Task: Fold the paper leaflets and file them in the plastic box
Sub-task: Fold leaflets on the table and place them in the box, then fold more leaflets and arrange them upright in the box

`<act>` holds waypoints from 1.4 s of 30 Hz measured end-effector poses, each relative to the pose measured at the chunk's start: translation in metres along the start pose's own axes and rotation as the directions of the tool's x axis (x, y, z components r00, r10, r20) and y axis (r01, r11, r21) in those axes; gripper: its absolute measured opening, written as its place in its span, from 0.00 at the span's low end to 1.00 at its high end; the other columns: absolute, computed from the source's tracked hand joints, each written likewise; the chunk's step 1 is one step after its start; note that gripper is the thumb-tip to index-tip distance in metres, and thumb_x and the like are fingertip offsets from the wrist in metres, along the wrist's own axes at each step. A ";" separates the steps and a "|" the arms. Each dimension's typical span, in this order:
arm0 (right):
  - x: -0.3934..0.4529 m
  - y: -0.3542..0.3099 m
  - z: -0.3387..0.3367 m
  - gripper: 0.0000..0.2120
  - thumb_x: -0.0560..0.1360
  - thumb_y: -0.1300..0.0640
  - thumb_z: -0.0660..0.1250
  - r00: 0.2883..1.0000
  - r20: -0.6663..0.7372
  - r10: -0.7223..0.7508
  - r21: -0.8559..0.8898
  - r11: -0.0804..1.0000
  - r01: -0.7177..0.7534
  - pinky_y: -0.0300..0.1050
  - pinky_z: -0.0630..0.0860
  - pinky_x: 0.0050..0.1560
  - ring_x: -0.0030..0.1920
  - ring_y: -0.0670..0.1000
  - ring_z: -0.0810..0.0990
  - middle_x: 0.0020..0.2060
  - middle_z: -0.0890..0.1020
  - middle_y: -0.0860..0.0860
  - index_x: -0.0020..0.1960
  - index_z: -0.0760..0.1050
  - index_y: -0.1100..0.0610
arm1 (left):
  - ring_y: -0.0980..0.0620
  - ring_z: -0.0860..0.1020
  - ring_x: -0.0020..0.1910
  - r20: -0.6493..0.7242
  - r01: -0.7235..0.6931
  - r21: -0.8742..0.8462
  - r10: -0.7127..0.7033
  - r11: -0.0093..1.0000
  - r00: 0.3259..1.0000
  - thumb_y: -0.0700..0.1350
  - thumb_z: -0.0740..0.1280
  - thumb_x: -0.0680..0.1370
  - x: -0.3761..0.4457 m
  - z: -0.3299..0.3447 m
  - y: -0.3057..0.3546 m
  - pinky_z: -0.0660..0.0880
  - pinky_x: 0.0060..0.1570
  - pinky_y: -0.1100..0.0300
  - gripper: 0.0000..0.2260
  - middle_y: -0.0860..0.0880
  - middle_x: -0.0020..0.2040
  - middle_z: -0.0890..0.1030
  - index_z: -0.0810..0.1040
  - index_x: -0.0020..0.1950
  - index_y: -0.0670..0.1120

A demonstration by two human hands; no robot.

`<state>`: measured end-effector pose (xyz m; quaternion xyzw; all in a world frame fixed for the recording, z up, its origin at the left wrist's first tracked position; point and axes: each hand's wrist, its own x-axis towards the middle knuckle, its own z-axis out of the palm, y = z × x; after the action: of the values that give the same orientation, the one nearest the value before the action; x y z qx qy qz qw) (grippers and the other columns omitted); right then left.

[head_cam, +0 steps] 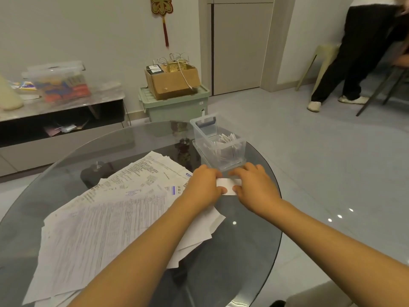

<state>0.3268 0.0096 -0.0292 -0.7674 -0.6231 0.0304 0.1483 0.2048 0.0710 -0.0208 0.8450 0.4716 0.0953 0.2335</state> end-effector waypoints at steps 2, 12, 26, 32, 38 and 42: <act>0.000 0.002 0.000 0.14 0.77 0.55 0.63 0.997 -0.038 -0.068 -0.027 0.997 0.067 0.42 0.67 0.53 0.60 0.52 0.68 0.59 0.74 0.49 0.62 0.75 0.50 | 0.46 0.73 0.57 0.011 -0.010 0.025 0.009 1.000 1.000 0.46 0.70 0.75 0.001 -0.001 0.001 0.70 0.59 0.56 0.17 0.45 0.60 0.71 0.75 0.63 0.47; 0.001 0.009 -0.011 0.12 0.77 0.46 0.62 0.963 0.117 -0.242 -0.158 0.953 0.258 0.43 0.73 0.48 0.51 0.51 0.78 0.51 0.81 0.48 0.58 0.78 0.44 | 0.49 0.77 0.50 0.072 -0.174 0.043 0.171 0.984 0.983 0.45 0.71 0.74 0.000 -0.013 -0.002 0.69 0.47 0.63 0.09 0.47 0.51 0.79 0.82 0.53 0.47; -0.001 0.007 -0.014 0.13 0.79 0.50 0.56 0.932 0.008 -0.361 -0.258 0.900 0.351 0.42 0.67 0.36 0.42 0.52 0.80 0.43 0.83 0.49 0.52 0.79 0.50 | 0.49 0.73 0.46 0.042 -0.398 0.469 0.430 0.789 0.902 0.48 0.59 0.79 -0.004 -0.017 -0.002 0.56 0.54 0.61 0.12 0.50 0.43 0.81 0.83 0.51 0.52; -0.001 0.013 -0.029 0.11 0.77 0.47 0.62 0.949 -0.024 -0.316 -0.111 0.944 0.311 0.42 0.68 0.41 0.52 0.50 0.75 0.48 0.81 0.47 0.55 0.79 0.49 | 0.50 0.75 0.45 -0.010 -0.408 0.410 0.451 0.816 0.892 0.48 0.57 0.80 -0.004 -0.025 0.000 0.58 0.56 0.59 0.13 0.50 0.42 0.80 0.82 0.51 0.51; 0.005 0.001 -0.055 0.09 0.76 0.54 0.65 0.943 -0.201 -0.265 0.030 0.961 0.276 0.41 0.67 0.43 0.49 0.50 0.75 0.45 0.82 0.48 0.54 0.81 0.51 | 0.46 0.78 0.36 -0.260 -0.458 0.379 0.568 0.804 0.781 0.46 0.60 0.74 -0.007 -0.048 0.001 0.68 0.42 0.53 0.12 0.49 0.34 0.80 0.83 0.41 0.47; 0.017 -0.008 -0.076 0.08 0.75 0.56 0.66 0.951 -0.255 -0.176 0.177 0.958 0.225 0.37 0.65 0.41 0.39 0.45 0.70 0.41 0.79 0.46 0.52 0.82 0.53 | 0.45 0.77 0.38 -0.378 -0.456 0.308 0.547 0.835 0.747 0.44 0.62 0.74 -0.002 -0.070 0.013 0.73 0.39 0.52 0.10 0.47 0.39 0.79 0.82 0.45 0.45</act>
<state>0.3409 0.0134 0.0478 -0.6786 -0.6695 -0.0129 0.3019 0.1867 0.0848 0.0464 0.9134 0.2739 0.3010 -0.0011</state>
